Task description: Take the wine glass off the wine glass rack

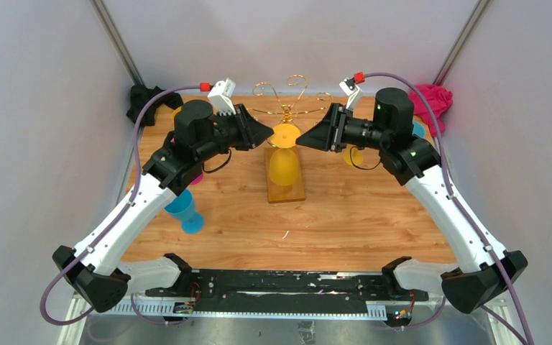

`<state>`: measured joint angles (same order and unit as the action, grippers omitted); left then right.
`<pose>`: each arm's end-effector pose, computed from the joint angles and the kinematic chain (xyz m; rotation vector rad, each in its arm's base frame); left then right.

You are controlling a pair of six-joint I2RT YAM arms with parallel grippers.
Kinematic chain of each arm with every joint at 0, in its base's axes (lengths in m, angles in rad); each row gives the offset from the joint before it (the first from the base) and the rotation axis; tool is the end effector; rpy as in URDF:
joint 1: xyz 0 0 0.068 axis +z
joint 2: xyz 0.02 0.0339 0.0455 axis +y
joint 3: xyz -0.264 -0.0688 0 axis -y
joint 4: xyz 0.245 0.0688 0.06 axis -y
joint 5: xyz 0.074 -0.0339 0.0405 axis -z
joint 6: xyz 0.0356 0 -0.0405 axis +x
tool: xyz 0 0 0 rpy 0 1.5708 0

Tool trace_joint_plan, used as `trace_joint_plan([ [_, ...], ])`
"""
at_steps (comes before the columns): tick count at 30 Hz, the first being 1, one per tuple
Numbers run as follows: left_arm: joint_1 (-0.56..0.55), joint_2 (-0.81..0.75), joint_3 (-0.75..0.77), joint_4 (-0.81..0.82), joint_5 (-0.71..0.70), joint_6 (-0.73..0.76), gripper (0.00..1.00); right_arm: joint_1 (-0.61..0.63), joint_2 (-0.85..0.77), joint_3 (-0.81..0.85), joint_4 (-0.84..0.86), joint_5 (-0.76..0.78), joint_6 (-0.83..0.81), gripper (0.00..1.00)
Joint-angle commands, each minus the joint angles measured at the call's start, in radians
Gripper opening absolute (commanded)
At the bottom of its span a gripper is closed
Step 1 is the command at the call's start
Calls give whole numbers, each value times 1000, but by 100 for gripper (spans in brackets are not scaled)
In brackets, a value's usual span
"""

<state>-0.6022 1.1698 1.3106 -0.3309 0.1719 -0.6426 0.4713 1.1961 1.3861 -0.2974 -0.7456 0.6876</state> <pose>0.2093 -0.1513 0.4297 0.0956 1.8790 -1.0350 0.2138 0.1360 0.4536 -0.4283 1.8329 1.4544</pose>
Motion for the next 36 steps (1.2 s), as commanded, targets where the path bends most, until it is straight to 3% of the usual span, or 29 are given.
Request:
trace_joint_plan([
  [1,-10,3,-16,30,14,-2,19,31,17,-29,-18,65,-10,41],
  [14,-10,-2,-27,34,24,-1,18,52,45,0,-58,140,-20,39],
  [36,-10,-18,-43,28,23,26,18,64,57,-33,132,170,120,28],
])
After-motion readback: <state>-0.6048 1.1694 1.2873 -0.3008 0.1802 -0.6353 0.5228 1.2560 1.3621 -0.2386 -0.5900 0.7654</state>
